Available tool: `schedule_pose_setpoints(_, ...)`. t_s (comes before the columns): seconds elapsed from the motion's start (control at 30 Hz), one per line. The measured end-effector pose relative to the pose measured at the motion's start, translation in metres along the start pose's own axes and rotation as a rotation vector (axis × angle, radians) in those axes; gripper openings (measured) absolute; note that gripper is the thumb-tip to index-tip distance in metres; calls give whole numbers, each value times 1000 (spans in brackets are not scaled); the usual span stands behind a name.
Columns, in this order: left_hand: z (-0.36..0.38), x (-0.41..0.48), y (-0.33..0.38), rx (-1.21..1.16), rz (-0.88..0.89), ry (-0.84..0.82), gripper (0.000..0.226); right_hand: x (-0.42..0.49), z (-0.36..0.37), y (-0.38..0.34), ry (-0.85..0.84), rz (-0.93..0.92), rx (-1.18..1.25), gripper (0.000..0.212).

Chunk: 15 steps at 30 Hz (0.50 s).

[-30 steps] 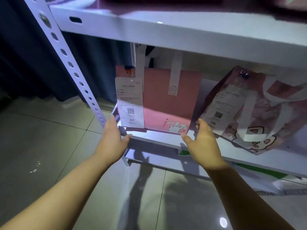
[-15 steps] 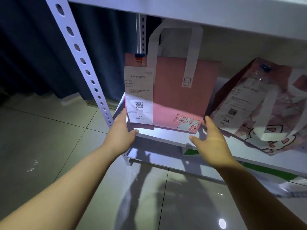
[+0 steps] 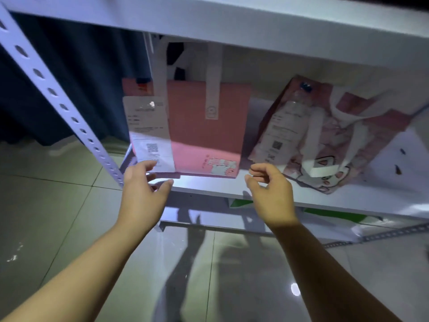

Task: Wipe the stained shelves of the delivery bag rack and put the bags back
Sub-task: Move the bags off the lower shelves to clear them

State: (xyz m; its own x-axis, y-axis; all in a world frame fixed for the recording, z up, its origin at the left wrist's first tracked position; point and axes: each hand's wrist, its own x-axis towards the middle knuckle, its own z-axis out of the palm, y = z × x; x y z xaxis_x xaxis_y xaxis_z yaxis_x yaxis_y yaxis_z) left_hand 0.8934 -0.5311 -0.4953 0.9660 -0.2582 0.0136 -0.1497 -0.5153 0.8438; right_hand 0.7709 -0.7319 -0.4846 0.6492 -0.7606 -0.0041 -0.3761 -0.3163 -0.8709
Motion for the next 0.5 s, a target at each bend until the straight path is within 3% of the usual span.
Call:
schedule_pose_setpoints(0.23, 58, -33, 51, -4, 105, -202, 26, 1, -52, 40, 106, 68, 83, 15)
schedule_pose_setpoints(0.4, 108, -39, 79, 20, 179, -321, 36, 4, -98, 70, 157, 26, 26, 17)
schedule_pose_setpoints(0.5, 133, -35, 95, 57, 228, -362, 48, 10, -118, 86, 240, 10, -41, 35)
